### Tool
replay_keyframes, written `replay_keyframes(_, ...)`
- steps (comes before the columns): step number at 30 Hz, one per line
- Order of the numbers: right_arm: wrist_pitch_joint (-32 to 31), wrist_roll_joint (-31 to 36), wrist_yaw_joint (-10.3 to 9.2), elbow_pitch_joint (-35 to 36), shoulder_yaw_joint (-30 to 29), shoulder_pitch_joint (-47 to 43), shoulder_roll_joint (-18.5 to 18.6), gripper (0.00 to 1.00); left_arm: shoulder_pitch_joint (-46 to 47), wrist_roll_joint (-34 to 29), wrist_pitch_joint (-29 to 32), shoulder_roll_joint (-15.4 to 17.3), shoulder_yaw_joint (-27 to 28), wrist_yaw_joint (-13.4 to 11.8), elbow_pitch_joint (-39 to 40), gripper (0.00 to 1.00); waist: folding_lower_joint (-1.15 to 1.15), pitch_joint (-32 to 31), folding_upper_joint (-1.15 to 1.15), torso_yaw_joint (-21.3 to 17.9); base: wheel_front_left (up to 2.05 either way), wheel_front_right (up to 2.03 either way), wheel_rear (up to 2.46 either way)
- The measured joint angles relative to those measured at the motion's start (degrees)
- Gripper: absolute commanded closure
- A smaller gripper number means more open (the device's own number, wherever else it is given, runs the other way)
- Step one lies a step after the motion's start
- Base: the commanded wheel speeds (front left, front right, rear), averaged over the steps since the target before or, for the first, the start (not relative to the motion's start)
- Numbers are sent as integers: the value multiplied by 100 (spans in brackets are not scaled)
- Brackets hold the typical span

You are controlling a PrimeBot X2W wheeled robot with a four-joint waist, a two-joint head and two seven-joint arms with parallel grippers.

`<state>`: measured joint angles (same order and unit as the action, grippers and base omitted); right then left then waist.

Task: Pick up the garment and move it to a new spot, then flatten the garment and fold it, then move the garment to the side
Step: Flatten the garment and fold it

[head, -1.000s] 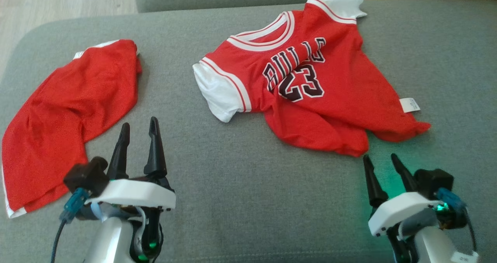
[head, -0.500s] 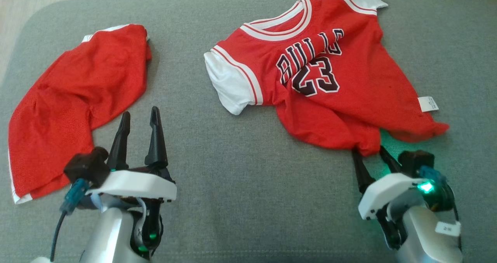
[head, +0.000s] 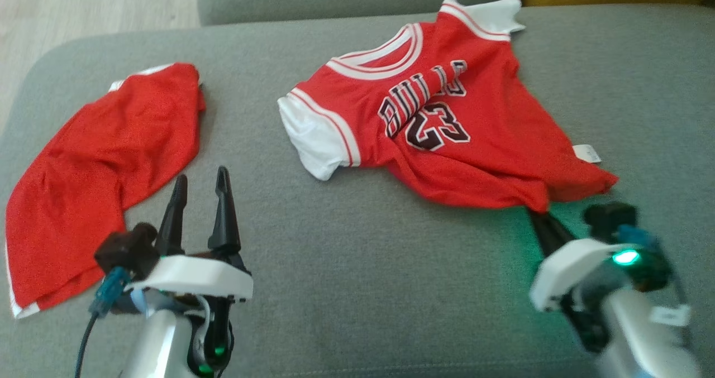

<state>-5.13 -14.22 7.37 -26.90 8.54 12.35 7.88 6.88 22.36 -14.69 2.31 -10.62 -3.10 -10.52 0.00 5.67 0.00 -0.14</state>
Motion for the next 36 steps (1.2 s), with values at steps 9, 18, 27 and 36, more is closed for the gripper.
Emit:
replay_keyframes(9, -2201, -500, 0, 1971, -573, -817, 932, 100, -118, 141, 0, 2, -63, -98, 11, 0, 0, -303, 0, -227, 0, 0, 0)
replay_keyframes(18, -3375, -492, 0, 2828, -1161, -1262, 883, 100, -163, 151, 0, 3, -182, -100, 55, 0, 0, -203, 0, -130, 0, 0, 0)
replay_keyframes(27, -2995, 214, 0, 1684, -1427, -736, 474, 100, -95, 147, 0, 5, -210, -73, 33, 0, 0, 76, 0, 109, 0, 0, 0)
replay_keyframes(36, -2201, 1143, 0, 810, -1872, -398, 225, 0, -18, 138, 0, 5, -165, -42, -5, 0, 0, 140, 0, 193, 0, 0, 0)
